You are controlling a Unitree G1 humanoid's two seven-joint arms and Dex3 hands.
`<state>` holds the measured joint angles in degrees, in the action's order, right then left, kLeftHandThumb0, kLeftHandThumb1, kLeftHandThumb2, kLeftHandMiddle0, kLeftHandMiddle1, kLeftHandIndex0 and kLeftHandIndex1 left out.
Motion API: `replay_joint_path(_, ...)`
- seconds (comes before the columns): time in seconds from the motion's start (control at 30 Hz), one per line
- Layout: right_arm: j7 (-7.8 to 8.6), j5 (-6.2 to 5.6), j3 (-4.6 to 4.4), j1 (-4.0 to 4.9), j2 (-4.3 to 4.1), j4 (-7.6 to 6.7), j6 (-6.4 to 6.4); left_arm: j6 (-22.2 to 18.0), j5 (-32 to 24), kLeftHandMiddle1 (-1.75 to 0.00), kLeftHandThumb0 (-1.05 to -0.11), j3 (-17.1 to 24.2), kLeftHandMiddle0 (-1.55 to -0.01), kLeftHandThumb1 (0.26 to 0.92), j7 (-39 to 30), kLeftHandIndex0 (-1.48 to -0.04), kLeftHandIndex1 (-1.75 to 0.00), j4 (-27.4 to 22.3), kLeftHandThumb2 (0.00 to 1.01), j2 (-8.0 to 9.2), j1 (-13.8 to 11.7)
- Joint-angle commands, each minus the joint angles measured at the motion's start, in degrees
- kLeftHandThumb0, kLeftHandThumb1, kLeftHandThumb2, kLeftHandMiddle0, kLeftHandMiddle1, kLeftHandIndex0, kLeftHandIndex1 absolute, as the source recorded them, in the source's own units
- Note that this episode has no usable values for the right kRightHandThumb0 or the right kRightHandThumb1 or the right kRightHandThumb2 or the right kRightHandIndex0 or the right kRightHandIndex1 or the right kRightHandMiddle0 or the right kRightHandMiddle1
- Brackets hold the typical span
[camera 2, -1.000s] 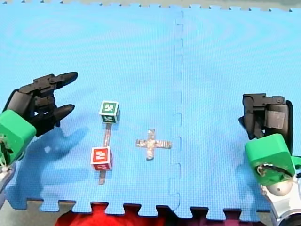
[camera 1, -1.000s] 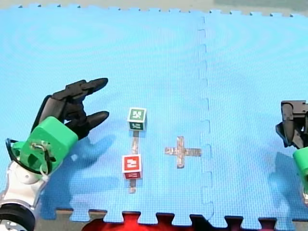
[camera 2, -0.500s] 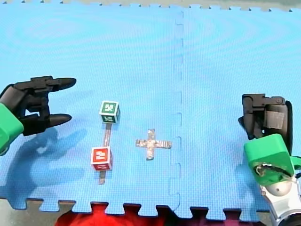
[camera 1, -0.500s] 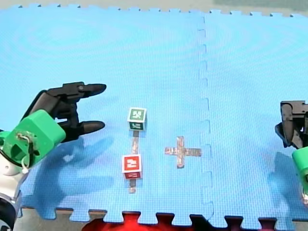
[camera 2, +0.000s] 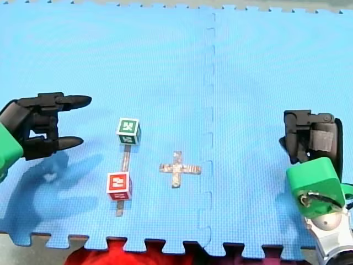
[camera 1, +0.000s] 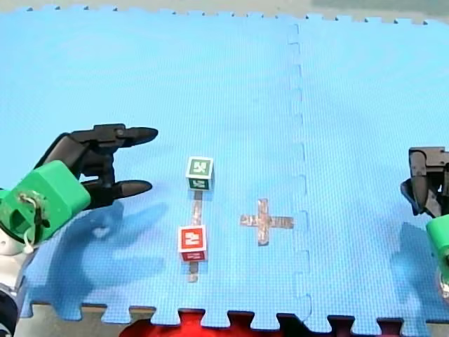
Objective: Stack cube left
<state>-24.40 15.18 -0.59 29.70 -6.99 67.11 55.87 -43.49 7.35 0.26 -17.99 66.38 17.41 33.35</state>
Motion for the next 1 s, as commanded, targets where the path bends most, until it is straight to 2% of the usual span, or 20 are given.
replay_joint_path(0.0, -0.02, -0.29, 0.24, -0.07, -0.25, -0.24, 0.30, 1.12, 0.13, -1.75, -0.646, -0.96, -0.83, 0.653, -2.17, -0.80, -0.01, -1.41, 0.00, 0.86, -1.04)
replay_joint_path(0.1, 0.13, -0.44, 0.34, 0.03, -0.28, -0.32, 0.39, 4.02, -0.55, -1.75, -0.638, -2.07, -0.83, 0.652, -8.16, -0.80, -0.01, -3.26, 0.00, 1.66, -1.73)
replay_joint_path(0.17, 0.44, -0.67, 0.45, 0.10, -0.23, -0.36, 0.51, 5.39, -0.24, -1.75, -0.633, -2.74, -0.84, 0.653, -9.67, -0.82, -0.02, -3.99, 0.00, 1.78, -2.07)
replay_joint_path(0.4, 2.18, -1.89, 0.98, 0.09, 0.16, -0.82, 0.56, 7.00, 1.83, -1.75, -0.599, -5.05, -0.86, 0.654, -7.17, -0.83, -0.02, -7.80, 0.00, 0.73, -5.28)
replay_joint_path(0.6, 2.73, -2.14, 1.21, 0.07, 0.37, -1.37, 0.36, 8.33, 1.80, -1.75, -0.595, -5.81, -0.86, 0.659, -7.59, -0.82, -0.01, -9.73, 0.00, 0.80, -6.07)
replay_joint_path(0.7, 3.51, -2.60, 1.38, 0.05, 0.52, -1.66, 0.54, 8.83, 2.04, -1.75, -0.590, -6.23, -0.87, 0.661, -6.98, -0.82, -0.01, -10.84, 0.00, 0.55, -6.64)
replay_joint_path(0.8, 4.08, -2.86, 1.51, -0.03, 0.59, -1.93, 0.54, 9.04, 3.41, -1.75, -0.585, -7.03, -0.87, 0.662, -3.74, -0.82, 0.00, -11.43, 0.00, -0.52, -7.63)
replay_joint_path(0.87, 4.18, -2.84, 1.54, -0.11, 0.61, -2.19, 0.49, 9.60, 5.58, -1.75, -0.582, -7.80, -0.86, 0.664, 2.42, -0.81, 0.00, -10.91, 0.00, -2.64, -8.57)
replay_joint_path(0.9, 4.19, -2.81, 1.55, -0.13, 0.61, -2.27, 0.47, 10.00, 6.58, -1.75, -0.511, -8.16, -0.85, 0.672, 5.34, -0.81, 0.00, -10.33, 0.01, -3.62, -8.78)
replay_joint_path(0.97, 4.17, -2.75, 1.58, -0.14, 0.60, -2.33, 0.47, 10.39, 7.71, -1.75, -0.449, -8.66, -0.84, 0.679, 9.01, -0.81, 0.00, -9.70, 0.01, -4.99, -9.34)
